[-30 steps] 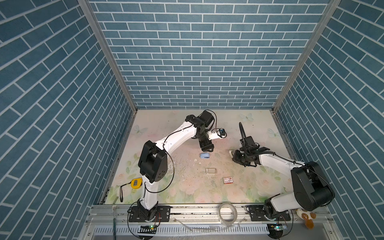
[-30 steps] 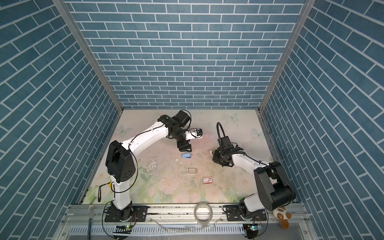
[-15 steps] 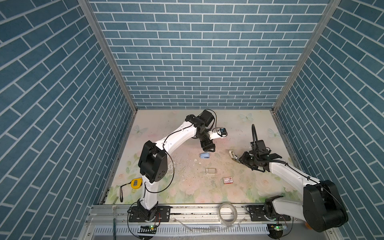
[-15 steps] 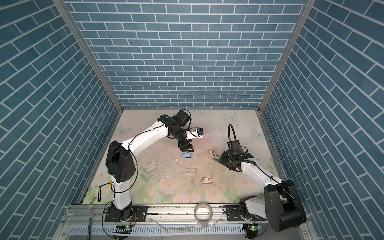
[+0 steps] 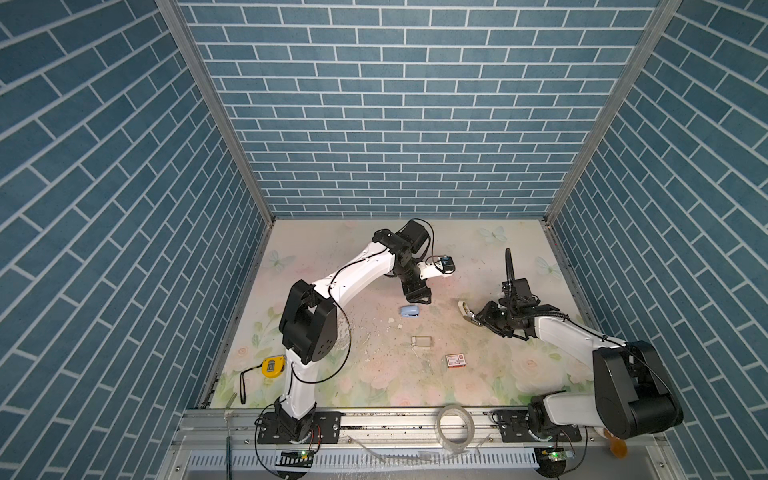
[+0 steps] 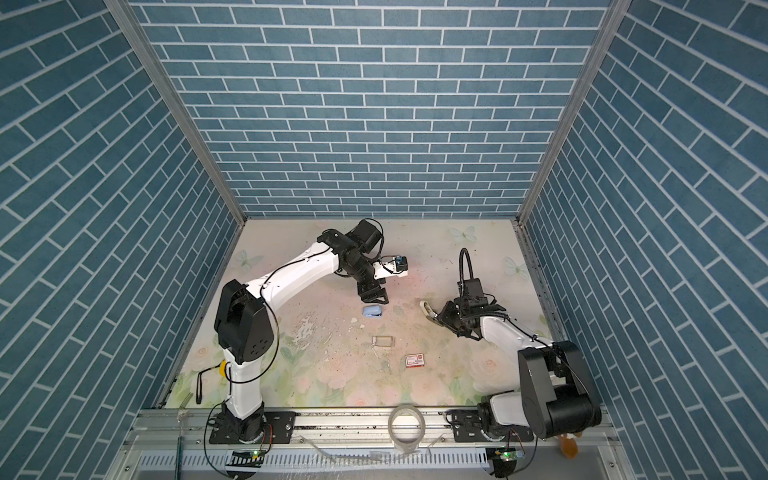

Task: Load the staples into the stapler
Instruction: 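Grip the open beige stapler's base with the right gripper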

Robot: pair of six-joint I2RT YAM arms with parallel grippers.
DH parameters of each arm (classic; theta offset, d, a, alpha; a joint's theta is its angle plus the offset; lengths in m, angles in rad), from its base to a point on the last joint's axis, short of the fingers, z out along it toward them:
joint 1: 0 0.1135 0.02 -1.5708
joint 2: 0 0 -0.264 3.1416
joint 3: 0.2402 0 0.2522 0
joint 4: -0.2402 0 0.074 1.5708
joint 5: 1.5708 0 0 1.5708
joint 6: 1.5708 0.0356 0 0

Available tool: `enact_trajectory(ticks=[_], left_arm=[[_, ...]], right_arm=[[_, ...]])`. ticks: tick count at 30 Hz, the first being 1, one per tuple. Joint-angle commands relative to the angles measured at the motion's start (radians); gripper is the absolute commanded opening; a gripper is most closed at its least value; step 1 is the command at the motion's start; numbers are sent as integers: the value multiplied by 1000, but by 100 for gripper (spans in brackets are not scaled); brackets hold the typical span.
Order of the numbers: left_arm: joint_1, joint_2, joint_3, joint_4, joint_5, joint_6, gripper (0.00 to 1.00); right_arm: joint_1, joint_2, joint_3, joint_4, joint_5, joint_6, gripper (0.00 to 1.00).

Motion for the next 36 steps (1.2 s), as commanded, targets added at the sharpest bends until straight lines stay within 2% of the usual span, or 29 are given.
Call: enact_trajectory(ticks=[1, 22, 36], left_arm=[[2, 20, 24, -19, 6, 11, 74], [2, 14, -7, -9, -5, 11, 73], [-3, 29, -59, 54, 50, -17, 72]], right_arm=[[-6, 13, 19, 13, -18, -24, 38], [-10, 146, 148, -81, -46, -194, 28], [-5, 211, 178, -43, -135, -214, 25]])
